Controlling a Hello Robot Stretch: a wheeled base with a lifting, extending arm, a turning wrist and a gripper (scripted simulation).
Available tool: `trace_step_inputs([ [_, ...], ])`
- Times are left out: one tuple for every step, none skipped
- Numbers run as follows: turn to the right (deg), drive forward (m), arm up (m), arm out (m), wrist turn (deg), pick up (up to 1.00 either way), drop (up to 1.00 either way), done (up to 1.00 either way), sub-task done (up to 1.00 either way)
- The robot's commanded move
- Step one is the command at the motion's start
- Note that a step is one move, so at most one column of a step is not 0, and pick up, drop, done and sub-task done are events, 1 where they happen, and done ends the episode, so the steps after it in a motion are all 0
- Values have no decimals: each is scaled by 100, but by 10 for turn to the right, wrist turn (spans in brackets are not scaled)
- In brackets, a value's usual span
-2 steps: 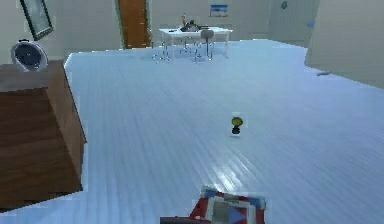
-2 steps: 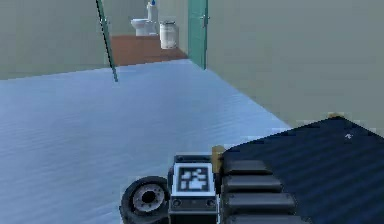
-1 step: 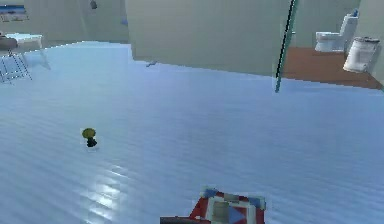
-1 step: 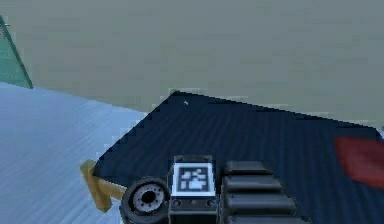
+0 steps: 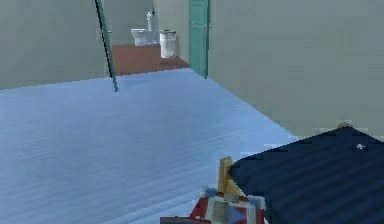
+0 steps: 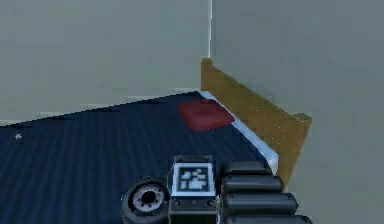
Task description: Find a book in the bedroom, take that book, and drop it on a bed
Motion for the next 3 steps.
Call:
trace_step_inputs([
  [360, 0, 0, 0, 0, 0, 0, 0, 0],
  [-450, 0, 0, 0, 0, 0, 0, 0, 0],
  [-450, 0, 0, 0, 0, 0, 0, 0, 0],
])
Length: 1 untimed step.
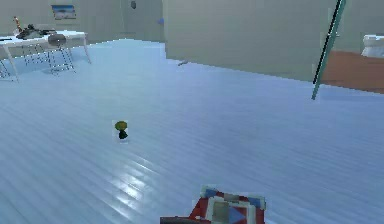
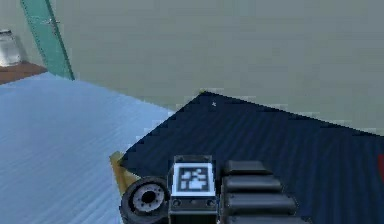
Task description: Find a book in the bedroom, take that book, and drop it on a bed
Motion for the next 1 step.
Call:
trace_step_inputs([
  [-150, 0, 0, 0, 0, 0, 0, 0, 0],
])
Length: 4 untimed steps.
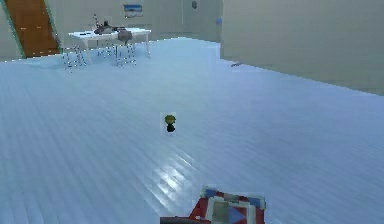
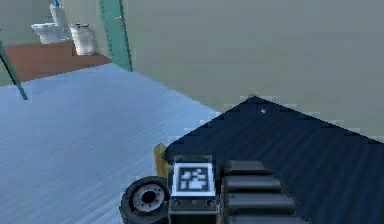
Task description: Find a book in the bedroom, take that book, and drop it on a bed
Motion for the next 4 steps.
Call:
trace_step_inputs([
  [450, 0, 0, 0, 0, 0, 0, 0, 0],
  [450, 0, 0, 0, 0, 0, 0, 0, 0],
  [-450, 0, 0, 0, 0, 0, 0, 0, 0],
  [-330, 0, 0, 0, 0, 0, 0, 0, 0],
])
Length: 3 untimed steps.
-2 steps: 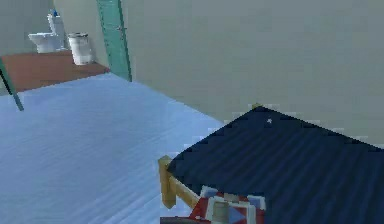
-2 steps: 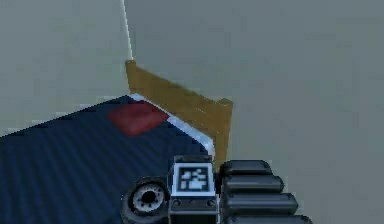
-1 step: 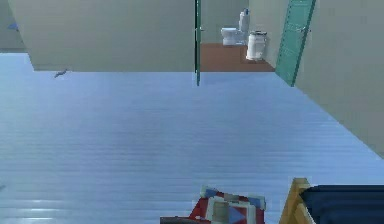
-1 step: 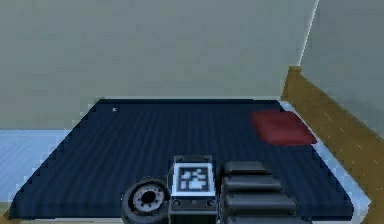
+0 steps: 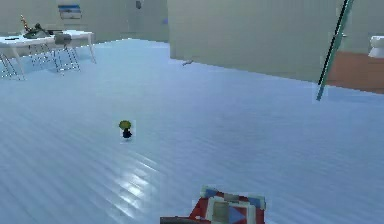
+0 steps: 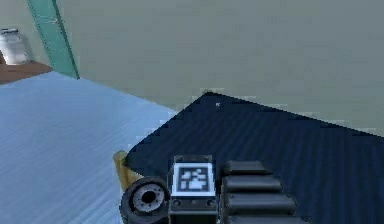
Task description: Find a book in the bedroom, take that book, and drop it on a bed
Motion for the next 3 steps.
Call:
trace_step_inputs([
  [450, 0, 0, 0, 0, 0, 0, 0, 0],
  [450, 0, 0, 0, 0, 0, 0, 0, 0],
  [120, 0, 0, 0, 0, 0, 0, 0, 0],
])
